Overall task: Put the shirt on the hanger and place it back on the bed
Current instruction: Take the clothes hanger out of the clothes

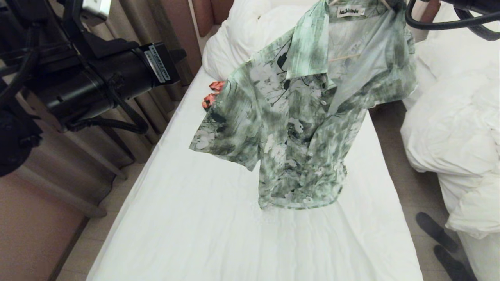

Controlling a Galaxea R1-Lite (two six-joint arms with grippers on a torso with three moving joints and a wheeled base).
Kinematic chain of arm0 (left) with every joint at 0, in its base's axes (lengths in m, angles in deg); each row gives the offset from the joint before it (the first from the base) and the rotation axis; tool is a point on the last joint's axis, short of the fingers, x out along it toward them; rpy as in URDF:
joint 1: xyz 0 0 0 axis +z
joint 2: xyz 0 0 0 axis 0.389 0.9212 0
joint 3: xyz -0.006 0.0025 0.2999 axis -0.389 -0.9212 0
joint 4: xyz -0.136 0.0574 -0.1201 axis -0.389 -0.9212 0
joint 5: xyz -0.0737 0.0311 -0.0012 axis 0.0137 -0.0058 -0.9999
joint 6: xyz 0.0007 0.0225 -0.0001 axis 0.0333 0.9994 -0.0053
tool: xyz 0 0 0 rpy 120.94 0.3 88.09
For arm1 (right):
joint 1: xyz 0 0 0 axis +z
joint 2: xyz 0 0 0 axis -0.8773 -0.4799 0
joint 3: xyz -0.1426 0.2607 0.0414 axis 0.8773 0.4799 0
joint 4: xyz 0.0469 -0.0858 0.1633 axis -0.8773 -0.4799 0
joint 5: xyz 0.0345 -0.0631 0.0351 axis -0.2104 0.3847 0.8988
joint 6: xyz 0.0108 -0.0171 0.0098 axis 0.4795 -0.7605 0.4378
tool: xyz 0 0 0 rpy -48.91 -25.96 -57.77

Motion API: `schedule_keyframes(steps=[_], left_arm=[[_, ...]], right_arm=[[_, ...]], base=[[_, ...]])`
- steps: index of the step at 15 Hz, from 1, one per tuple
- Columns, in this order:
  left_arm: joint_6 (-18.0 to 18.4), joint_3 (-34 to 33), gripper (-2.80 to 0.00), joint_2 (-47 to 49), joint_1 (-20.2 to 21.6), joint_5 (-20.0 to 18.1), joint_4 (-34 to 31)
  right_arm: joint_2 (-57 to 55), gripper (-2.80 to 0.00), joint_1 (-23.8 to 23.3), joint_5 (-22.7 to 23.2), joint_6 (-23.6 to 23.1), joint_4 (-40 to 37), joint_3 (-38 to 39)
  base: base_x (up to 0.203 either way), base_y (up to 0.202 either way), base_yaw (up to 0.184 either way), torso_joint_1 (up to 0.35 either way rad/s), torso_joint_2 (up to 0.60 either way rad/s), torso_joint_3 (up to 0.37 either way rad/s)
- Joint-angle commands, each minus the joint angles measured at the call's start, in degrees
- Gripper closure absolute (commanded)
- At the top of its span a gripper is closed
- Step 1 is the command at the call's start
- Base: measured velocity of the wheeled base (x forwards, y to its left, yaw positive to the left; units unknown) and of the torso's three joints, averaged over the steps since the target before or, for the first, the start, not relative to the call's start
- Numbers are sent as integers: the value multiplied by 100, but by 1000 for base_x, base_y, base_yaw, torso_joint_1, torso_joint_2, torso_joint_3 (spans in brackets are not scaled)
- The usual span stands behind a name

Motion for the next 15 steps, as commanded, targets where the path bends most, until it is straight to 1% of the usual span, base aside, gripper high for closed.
schedule_keyframes(steps=[1,2,4,6,7,9,11,15], left_arm=[[-7,6,0,-2,1,3,17],[-14,6,0,-2,1,10,17],[-7,6,0,-12,1,3,25],[-8,6,0,-20,1,3,35],[-15,6,0,-20,8,3,35],[-15,6,0,-20,11,3,35],[-24,6,0,-37,18,-6,35],[-24,6,0,-37,-13,-14,35]], right_arm=[[-39,0,15,-28,-7,-9,-108],[-87,0,30,-245,-68,-76,-228],[-188,0,109,-677,-469,-114,-276],[-271,0,237,-1022,-734,-77,-277],[-329,0,309,-1117,-903,-26,-285],[-340,0,418,-1213,-964,52,-286],[-349,0,418,-1297,-1136,52,-338],[-332,0,409,-1449,-1148,52,-338]], base=[[0,0,0,0,0,0],[0,0,0,0,0,0],[0,0,0,0,0,0],[0,0,0,0,0,0],[0,0,0,0,0,0],[0,0,0,0,0,0],[0,0,0,0,0,0],[0,0,0,0,0,0]])
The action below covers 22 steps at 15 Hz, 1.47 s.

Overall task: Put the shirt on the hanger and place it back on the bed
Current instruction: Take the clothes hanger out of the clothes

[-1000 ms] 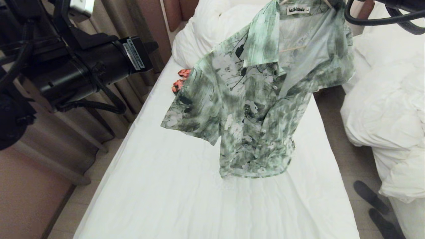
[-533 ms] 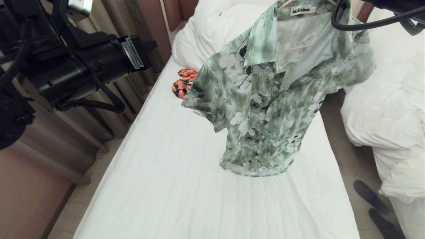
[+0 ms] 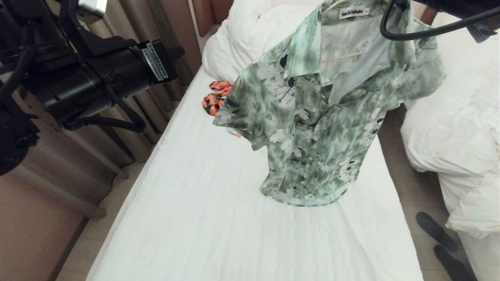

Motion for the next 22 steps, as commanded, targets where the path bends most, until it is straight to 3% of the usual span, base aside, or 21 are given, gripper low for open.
schedule_keyframes(steps=[1,4,7,9,11,15,21,22], left_arm=[[-18,0,0,-16,-58,6,21],[-511,87,0,-52,-432,20,34],[-713,32,0,-36,-1059,99,45],[-1230,-19,0,58,-1898,403,100],[-1500,-50,0,446,-2516,934,206],[-1523,-72,0,1311,-2872,1335,552],[-1263,73,0,1770,-2867,1837,738],[-1185,78,-280,1768,-2876,1889,809]], right_arm=[[2,0,3,-3,5,-3,-2],[-33,0,3,-76,-2,-41,-1],[-106,0,9,-167,-101,-40,-2],[-192,0,12,-329,-232,-8,-2],[-240,0,12,-407,-189,11,-2],[-268,0,67,-422,67,2,7],[-279,0,205,-600,216,2,33],[-279,0,214,-600,216,2,33]], base=[[0,0,0,0,0,0],[0,0,0,0,0,0],[0,0,0,0,0,0],[0,0,0,0,0,0],[0,0,0,0,0,0],[0,0,0,0,0,0],[0,0,0,0,0,0],[0,0,0,0,0,0]])
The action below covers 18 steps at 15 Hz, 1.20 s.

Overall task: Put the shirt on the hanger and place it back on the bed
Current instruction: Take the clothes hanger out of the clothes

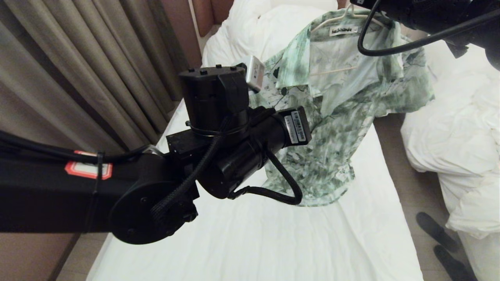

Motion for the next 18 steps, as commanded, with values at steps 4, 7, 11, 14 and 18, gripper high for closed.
schedule_keyframes(steps=[4,7,11,14,18], left_arm=[[-39,-36,-280,57,-77,47,306],[-152,-13,-280,136,-19,61,369],[-30,-1,-280,26,331,55,992],[-3,7,-280,4,442,47,1010],[47,-10,-280,13,442,47,1018]], right_arm=[[-2,0,278,-34,6,16,62],[-64,0,690,-243,6,18,81],[-77,0,810,-340,-8,113,288],[-80,0,916,-340,-21,220,407],[-124,0,1047,-340,-12,220,415]], base=[[0,0,0,0,0,0],[0,0,0,0,0,0],[0,0,0,0,0,0],[0,0,0,0,0,0],[0,0,0,0,0,0]])
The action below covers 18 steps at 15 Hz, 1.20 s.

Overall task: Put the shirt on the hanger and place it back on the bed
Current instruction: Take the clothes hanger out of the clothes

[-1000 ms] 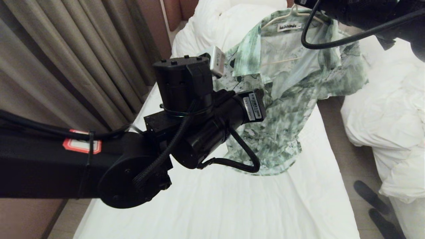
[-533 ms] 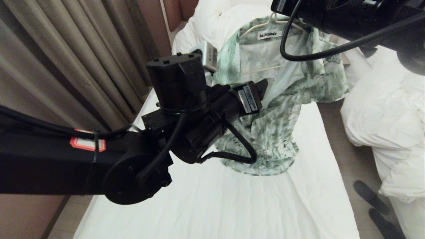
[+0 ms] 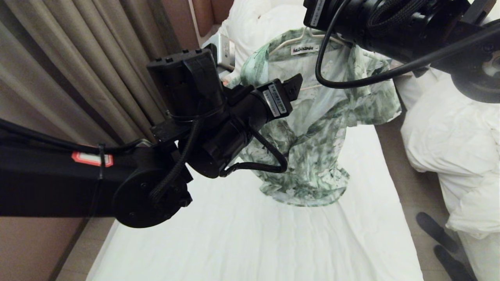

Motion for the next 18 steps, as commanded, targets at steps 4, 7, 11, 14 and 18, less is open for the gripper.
schedule_keyframes(steps=[4,7,11,14,18], left_arm=[[48,-39,0,-5,11,4,188],[48,-64,0,-5,18,3,194],[48,-92,0,-24,68,-4,194],[231,-90,0,-59,332,-67,194],[369,-147,0,-263,1322,-983,344]], right_arm=[[-33,0,22,-7,7,19,5],[-24,0,22,-7,7,19,40],[8,0,16,-25,7,22,70],[60,0,-106,-149,-10,28,172],[70,0,-585,-140,-37,28,160]], base=[[0,0,0,0,0,0],[0,0,0,0,0,0],[0,0,0,0,0,0],[0,0,0,0,0,0],[0,0,0,0,0,0]])
